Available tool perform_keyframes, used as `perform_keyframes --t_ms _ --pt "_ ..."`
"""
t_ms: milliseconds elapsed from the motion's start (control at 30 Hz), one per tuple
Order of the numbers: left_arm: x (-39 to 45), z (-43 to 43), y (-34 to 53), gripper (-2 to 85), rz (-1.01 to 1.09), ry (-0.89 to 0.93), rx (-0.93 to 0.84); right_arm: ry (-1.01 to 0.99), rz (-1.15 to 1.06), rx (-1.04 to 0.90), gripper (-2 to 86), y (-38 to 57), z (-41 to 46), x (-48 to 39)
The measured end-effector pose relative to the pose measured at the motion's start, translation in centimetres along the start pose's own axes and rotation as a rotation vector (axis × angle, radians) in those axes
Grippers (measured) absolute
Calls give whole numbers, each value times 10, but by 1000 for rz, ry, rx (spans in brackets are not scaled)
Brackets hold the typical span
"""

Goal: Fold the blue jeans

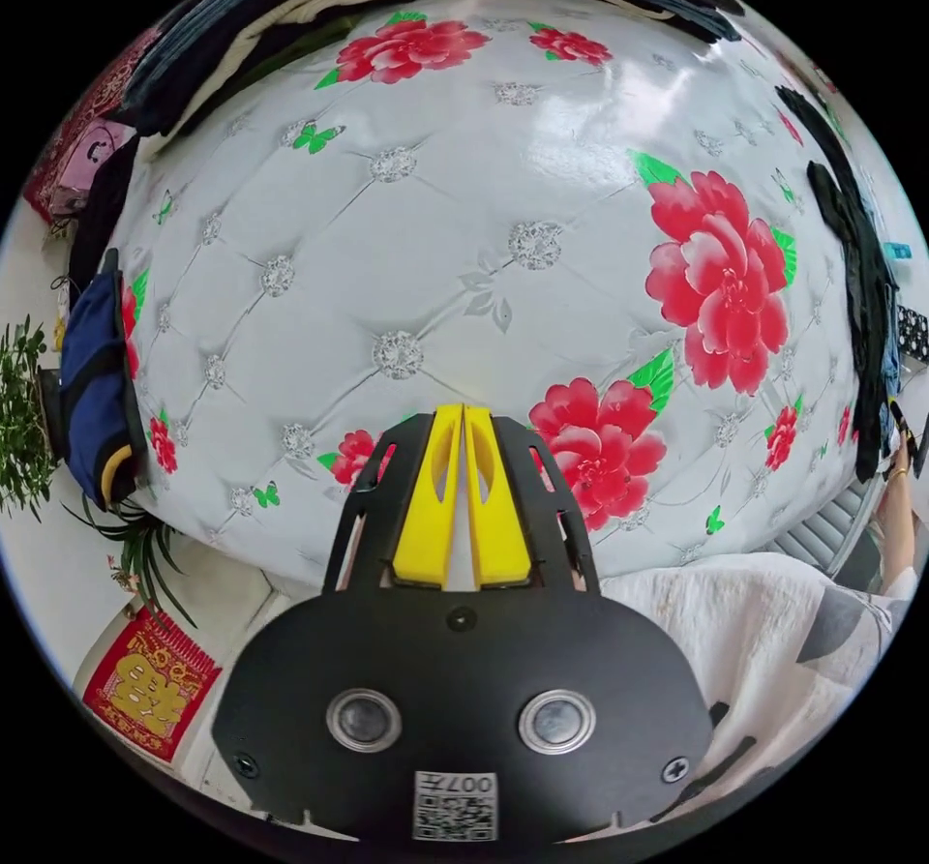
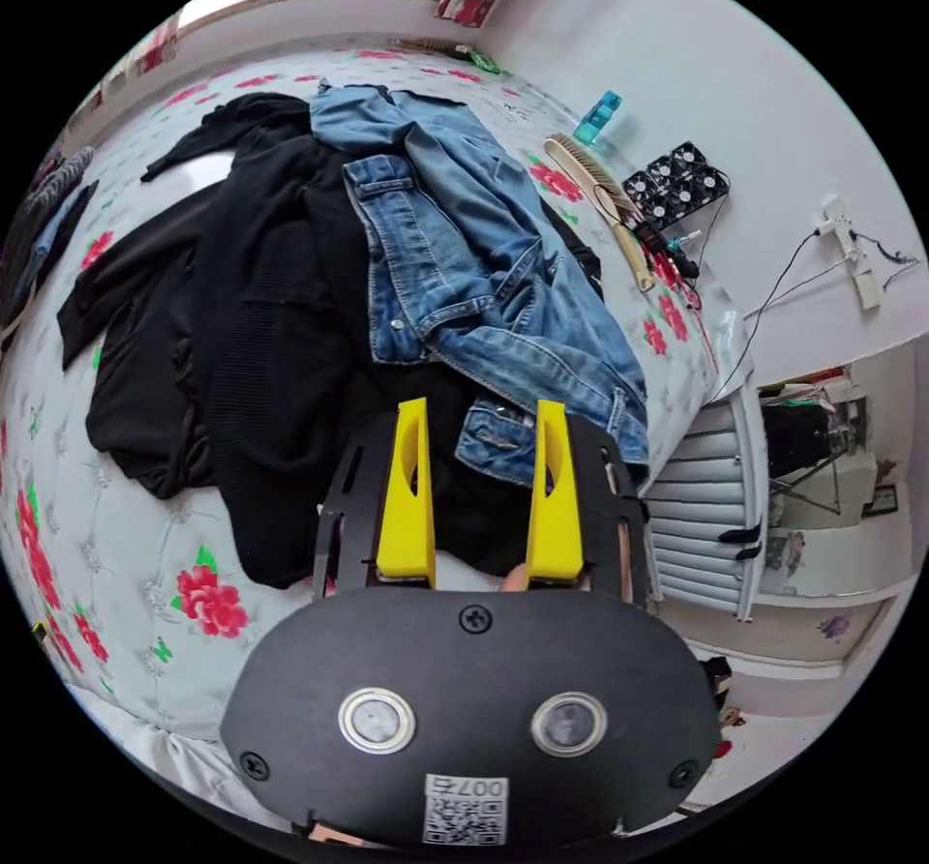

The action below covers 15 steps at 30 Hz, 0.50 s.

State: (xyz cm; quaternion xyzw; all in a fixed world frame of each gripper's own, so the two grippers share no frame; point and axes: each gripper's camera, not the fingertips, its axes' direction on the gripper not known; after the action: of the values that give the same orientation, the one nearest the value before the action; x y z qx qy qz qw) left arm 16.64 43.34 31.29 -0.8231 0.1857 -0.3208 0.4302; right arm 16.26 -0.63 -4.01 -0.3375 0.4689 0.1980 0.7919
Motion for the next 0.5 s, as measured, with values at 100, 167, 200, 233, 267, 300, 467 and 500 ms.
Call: perform_keyframes --t_ms 100,167,200,233,267,300,467,500 --pt "1 -17 5 -10 -5 41 19 46 23 -92 94 -26 21 20" --pt "7 -32 10 -10 17 59 31 4 -4 -219 78 -35 45 22" --pt "11 -39 12 -10 31 54 37 33 -50 -211 66 -35 44 17" --pt "13 -43 13 -10 38 50 38 70 -82 -200 54 -35 37 15" --pt "17 -49 15 -10 52 49 40 74 -95 -186 47 -33 32 15" --pt "18 -53 16 -10 60 53 44 37 -90 -143 37 -28 18 20" --pt "25 -89 30 -10 127 126 95 -395 -28 185 10 26 -86 70" --pt "25 -98 35 -10 139 147 107 -497 -44 234 6 41 -110 74"
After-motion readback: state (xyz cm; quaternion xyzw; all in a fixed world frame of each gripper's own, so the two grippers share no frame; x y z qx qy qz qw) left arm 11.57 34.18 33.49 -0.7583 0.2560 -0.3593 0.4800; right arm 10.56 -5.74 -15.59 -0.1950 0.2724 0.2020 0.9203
